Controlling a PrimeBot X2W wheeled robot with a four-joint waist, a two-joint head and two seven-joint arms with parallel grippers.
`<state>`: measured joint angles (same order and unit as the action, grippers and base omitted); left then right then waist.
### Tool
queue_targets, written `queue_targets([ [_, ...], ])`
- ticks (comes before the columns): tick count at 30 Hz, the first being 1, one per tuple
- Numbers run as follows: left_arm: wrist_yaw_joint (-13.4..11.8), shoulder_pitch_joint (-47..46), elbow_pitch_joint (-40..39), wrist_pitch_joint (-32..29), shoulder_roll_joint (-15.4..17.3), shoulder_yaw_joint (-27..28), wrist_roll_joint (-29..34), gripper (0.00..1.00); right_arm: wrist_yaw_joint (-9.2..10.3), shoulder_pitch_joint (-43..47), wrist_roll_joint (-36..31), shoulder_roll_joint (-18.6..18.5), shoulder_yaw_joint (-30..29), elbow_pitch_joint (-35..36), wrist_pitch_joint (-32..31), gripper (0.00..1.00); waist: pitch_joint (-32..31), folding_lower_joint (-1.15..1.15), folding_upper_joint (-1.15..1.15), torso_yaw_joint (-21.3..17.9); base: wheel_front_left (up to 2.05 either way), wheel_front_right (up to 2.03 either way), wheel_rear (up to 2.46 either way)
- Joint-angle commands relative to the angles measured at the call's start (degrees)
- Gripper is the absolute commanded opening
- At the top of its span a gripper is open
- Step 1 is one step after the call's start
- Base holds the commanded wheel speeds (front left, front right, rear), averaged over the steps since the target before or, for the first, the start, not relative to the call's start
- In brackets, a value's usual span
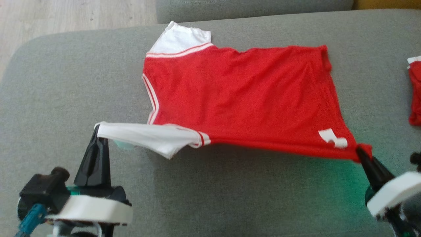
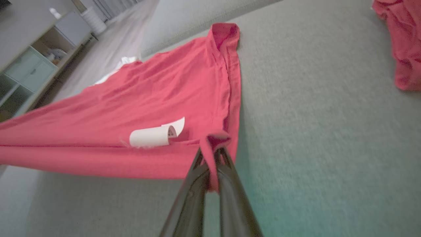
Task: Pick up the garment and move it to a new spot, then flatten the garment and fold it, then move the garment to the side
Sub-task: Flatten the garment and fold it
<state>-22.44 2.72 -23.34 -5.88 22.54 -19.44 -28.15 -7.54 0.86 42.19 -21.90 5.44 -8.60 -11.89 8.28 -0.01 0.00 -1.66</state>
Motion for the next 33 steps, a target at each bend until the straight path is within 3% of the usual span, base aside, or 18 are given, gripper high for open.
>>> queue_targets([
  [1, -1.31, -2.35, -3.64, -0.96, 2.19, 3.13, 0.76, 0.00, 0.05, 1.01, -1.80, -0.12, -1.58, 3.35, -1.86, 0.00, 0.14, 0.01, 0.00, -0.07, 0.00, 0.00, 0.00],
  [4, -2.13, -0.30, -7.82, -4.63, 3.68, 2.75, 0.51, 0.00, 0.05, 5.40, -6.74, 4.96, -7.71, 11.67, -9.48, 0.00, 0.73, 0.01, 0.00, -0.33, 0.00, 0.00, 0.00],
  [10, 3.58, -4.67, -2.73, -8.36, 3.95, 0.67, -5.10, 0.00, 0.05, 5.15, -13.69, 12.27, -12.51, 19.76, -20.58, 0.00, 3.26, 0.01, 0.00, -0.64, 0.00, 0.00, 0.00],
  [15, 9.06, -13.21, 9.39, -11.95, 4.01, -1.36, -7.85, 0.00, 0.05, -1.67, -14.40, 13.19, -13.06, 15.89, -22.33, 0.00, 5.62, 0.01, 0.00, -1.24, 0.00, 0.00, 0.00],
  [18, 12.78, -19.77, 18.60, -12.84, 2.99, -2.62, -8.98, 0.00, 0.05, -7.46, -13.80, 11.85, -11.81, 9.71, -19.65, 0.00, 6.90, 0.01, 0.00, -1.77, 0.00, 0.00, 0.00],
  [23, 17.76, -25.51, 26.90, -10.72, 0.51, -5.13, -9.09, 0.00, 0.05, -11.64, -12.92, 10.11, -9.62, 1.97, -15.55, 0.00, 7.69, 0.01, 0.00, -1.56, 0.00, 0.00, 0.00],
  [24, 18.53, -26.19, 28.62, -10.51, -0.03, -5.80, -9.03, 0.00, 0.05, -12.11, -12.63, 9.95, -8.94, 1.11, -14.36, 0.45, 7.73, 0.01, 0.00, -1.47, 0.00, 0.00, 0.00],
  [25, 19.18, -26.60, 30.13, -10.54, -0.54, -6.46, -9.09, 0.22, 0.05, -12.55, -12.26, 9.95, -8.37, 0.66, -12.67, 1.00, 7.76, 0.01, 0.00, -1.42, 0.00, 0.00, 0.00],
  [27, 19.62, -27.00, 32.20, -9.57, -1.58, -6.86, -9.20, 1.00, 0.05, -13.00, -11.76, 9.66, -6.74, 0.02, -9.38, 1.00, 7.74, 0.01, 0.00, -1.46, 0.00, 0.00, 0.00],
  [33, 16.86, -25.69, 34.19, -2.91, -3.21, -5.86, -7.17, 1.00, 0.05, -12.93, -11.86, 8.42, -3.33, 0.07, 4.57, 1.00, 7.22, 0.01, 0.00, -1.18, 0.00, 0.00, 0.00],
])
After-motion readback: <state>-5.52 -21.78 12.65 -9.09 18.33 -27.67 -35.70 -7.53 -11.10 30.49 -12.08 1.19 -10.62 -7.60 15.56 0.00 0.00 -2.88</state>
